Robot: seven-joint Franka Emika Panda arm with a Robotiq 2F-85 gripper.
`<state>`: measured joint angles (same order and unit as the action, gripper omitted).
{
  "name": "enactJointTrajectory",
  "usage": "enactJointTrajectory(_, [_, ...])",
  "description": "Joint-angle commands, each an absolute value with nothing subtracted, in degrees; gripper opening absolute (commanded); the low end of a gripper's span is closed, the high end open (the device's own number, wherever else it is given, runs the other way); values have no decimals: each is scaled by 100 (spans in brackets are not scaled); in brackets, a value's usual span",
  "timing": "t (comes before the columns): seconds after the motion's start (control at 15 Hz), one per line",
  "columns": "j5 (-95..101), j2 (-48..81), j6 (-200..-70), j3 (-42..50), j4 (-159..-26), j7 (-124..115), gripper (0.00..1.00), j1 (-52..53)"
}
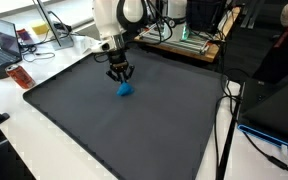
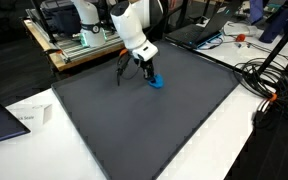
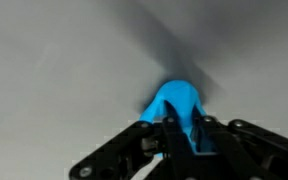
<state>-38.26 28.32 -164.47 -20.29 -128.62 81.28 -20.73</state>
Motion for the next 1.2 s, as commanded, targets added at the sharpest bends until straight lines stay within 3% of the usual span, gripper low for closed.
enactJointTrajectory(0.0, [-4112, 2878, -16221, -2333, -12774, 8358, 3, -2421])
enactJointTrajectory(0.4, [-4767, 2595, -15402, -3053, -12818, 8626, 1, -3285])
enactJointTrajectory(0.73, [-5930, 1706, -14659, -2112, -12942, 8851, 1, -2397])
enactJointTrajectory(1.13, [-5776, 745, -14692, -1004, -13209, 8215, 1, -1132])
